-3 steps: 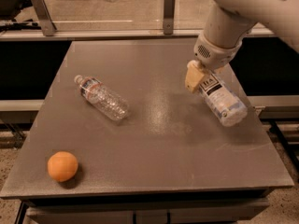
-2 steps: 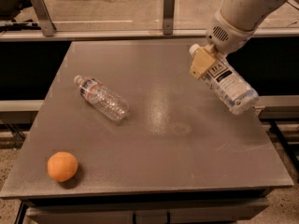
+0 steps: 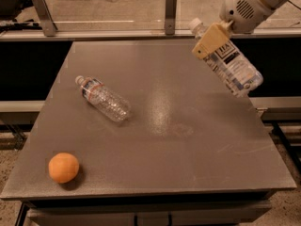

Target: Place blue plastic bottle upright

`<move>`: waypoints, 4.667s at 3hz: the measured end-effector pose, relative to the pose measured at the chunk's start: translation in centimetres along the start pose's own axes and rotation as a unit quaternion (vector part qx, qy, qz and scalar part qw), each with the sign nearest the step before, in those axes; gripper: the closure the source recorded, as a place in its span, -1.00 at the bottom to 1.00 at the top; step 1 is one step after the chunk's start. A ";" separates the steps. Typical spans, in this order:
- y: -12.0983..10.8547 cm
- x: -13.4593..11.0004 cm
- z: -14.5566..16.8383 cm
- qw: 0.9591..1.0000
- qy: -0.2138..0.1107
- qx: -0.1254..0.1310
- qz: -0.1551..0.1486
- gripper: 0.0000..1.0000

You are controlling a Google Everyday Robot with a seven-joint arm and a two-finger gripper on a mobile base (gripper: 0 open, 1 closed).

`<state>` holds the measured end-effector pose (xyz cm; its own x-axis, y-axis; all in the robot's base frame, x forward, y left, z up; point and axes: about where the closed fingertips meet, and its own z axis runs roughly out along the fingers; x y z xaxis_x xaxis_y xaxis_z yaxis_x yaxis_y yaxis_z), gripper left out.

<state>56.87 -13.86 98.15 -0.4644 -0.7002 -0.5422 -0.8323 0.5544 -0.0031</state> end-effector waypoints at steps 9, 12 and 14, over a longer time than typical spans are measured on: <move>-6.6 -7.8 -1.9 0.816 -0.529 -0.040 -0.228 1.00; -8.1 -4.0 -1.2 0.807 -0.512 0.041 -0.291 1.00; -8.8 -2.1 1.8 0.821 -0.519 0.035 -0.236 1.00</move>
Offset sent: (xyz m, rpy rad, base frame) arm 0.0383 0.0108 0.0500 0.4060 -0.3136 0.2142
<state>65.73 -16.43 97.83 0.4426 -0.1037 -0.8907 -0.8095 0.3811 -0.4467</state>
